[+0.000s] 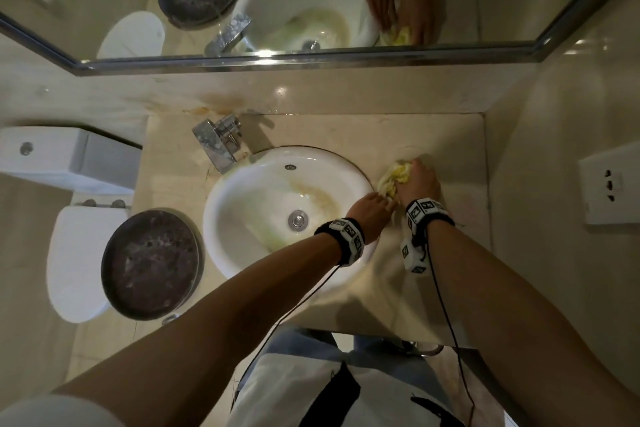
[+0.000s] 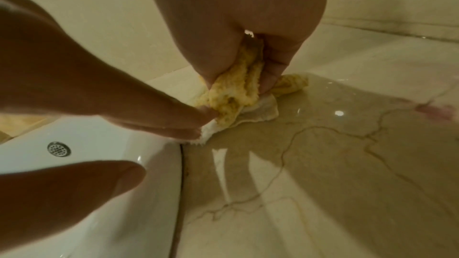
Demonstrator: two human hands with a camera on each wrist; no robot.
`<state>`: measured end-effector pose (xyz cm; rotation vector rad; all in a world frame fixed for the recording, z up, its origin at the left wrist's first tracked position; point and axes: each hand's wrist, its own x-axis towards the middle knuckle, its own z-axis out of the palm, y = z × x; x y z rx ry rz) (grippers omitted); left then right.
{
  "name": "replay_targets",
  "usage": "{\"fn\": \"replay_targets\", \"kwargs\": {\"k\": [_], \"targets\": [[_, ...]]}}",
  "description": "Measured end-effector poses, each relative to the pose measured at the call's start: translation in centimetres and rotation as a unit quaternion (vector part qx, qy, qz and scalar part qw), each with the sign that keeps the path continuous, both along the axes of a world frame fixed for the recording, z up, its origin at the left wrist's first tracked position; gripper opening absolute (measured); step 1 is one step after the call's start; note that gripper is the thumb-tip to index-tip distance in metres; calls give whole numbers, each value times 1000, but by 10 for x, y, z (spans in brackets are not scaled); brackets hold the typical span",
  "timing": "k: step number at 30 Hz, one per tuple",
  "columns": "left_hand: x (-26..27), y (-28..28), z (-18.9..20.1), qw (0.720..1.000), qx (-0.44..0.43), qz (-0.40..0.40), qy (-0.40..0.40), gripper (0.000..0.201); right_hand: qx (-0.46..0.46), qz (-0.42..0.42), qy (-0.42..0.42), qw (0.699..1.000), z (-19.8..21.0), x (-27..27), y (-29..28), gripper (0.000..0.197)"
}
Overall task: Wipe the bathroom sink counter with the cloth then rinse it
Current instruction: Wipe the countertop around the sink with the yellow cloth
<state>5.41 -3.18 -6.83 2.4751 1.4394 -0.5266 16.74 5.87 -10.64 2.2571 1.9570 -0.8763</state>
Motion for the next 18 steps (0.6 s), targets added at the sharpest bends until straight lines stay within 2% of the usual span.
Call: {"fn": "replay_targets", "kwargs": {"k": [6,8,10,12,15,18], "targets": [[-3,7,3,1000,-17,-1,2,61,-7,-4,13,1000,-1,0,5,48],[-2,5,5,1000,-22,-1,9,65,-5,-10,50,999,-2,6,3,46],[-2,-1,7,1000,-17,-2,12,69,25,-32,127,991,1,17,-3,43],[-1,-8,10,1000,0,-11,6,69,59,-96,212,971,7,29,-17,43],[5,-21,14,999,24,-30,-21,66,66,-199,276,938,22,42,-46,50],[16,-35,21,997,21,-35,-62,67,84,-257,356,894,36,57,-70,39]]}}
